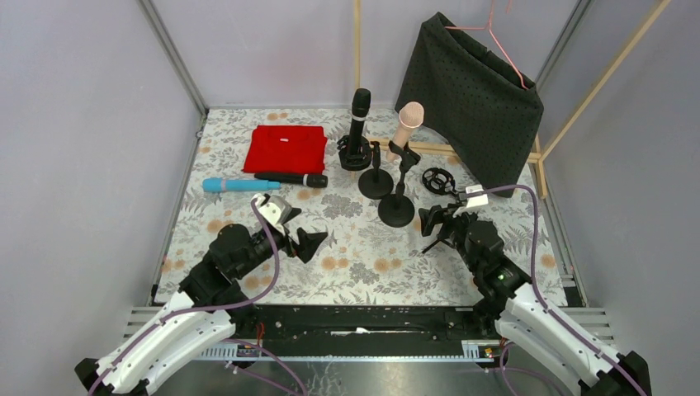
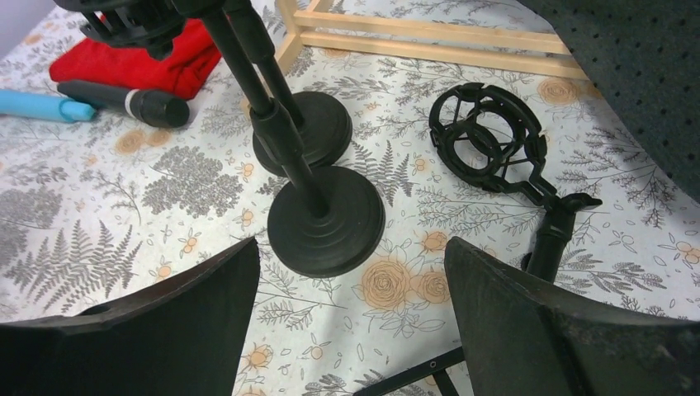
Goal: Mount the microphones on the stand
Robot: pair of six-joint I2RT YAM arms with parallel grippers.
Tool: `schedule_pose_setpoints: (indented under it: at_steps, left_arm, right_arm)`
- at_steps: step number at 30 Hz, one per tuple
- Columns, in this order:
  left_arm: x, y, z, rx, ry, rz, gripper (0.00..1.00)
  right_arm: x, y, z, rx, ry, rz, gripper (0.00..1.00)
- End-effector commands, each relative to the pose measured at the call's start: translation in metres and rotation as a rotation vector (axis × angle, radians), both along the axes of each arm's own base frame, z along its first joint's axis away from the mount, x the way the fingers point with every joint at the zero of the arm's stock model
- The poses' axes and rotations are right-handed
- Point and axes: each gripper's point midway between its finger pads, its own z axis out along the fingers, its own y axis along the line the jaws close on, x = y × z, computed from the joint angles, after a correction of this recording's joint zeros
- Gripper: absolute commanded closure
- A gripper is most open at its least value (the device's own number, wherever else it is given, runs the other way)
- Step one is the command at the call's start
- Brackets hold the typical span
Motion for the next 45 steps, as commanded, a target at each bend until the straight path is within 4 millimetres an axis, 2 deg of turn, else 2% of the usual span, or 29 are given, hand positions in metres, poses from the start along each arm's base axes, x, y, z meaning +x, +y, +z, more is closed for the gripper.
schedule_pose_setpoints:
  at_steps: [1,7,9,13,17,21,22,25,31,32,38,45]
  left_arm:
    - [0.004,0.000,0.016,-0.033,-0.024,0.019,0.01]
    - [0.006,0.000,0.015,-0.031,-0.016,0.029,0.01]
    - [0.006,0.000,0.014,-0.029,-0.011,0.033,0.01]
    - [0.007,-0.001,0.012,-0.023,-0.002,0.029,0.01]
    - [0.004,-0.004,0.012,-0.024,-0.003,0.007,0.01]
    - [0.004,-0.004,0.013,-0.028,-0.007,0.003,0.01]
    - [0.004,-0.004,0.012,-0.027,-0.006,0.003,0.01]
    - [0.004,-0.005,0.010,-0.021,0.001,-0.002,0.01]
    - [0.000,-0.011,0.007,-0.008,0.013,-0.044,0.01]
    - [0.000,-0.012,0.006,-0.006,0.015,-0.045,0.01]
    - [0.000,-0.013,0.003,0.001,0.020,-0.051,0.01]
    - [-0.001,-0.014,0.002,0.004,0.027,-0.059,0.01]
  right_arm:
    - [-0.003,-0.007,0.031,0.067,-0.015,-0.046,0.12]
    - [-0.008,-0.019,0.046,0.115,0.070,-0.131,0.16]
    - [-0.012,-0.031,0.041,0.099,0.160,-0.214,0.17]
    - [-0.012,-0.039,0.030,-0.022,0.342,-0.298,0.12]
    - [0.005,-0.048,0.027,-0.071,0.407,-0.362,0.10]
    - [0.027,-0.066,0.029,0.017,0.443,-0.405,0.09]
    - [0.034,-0.076,0.027,0.041,0.460,-0.429,0.10]
    - [0.047,-0.082,0.013,0.090,0.528,-0.405,0.10]
    - [0.065,-0.080,-0.023,0.235,0.667,-0.288,0.13]
    - [0.066,-0.087,-0.028,0.248,0.678,-0.308,0.14]
    - [0.065,-0.102,-0.063,0.230,0.750,-0.388,0.19]
    - [0.064,-0.097,-0.095,0.279,0.811,-0.408,0.25]
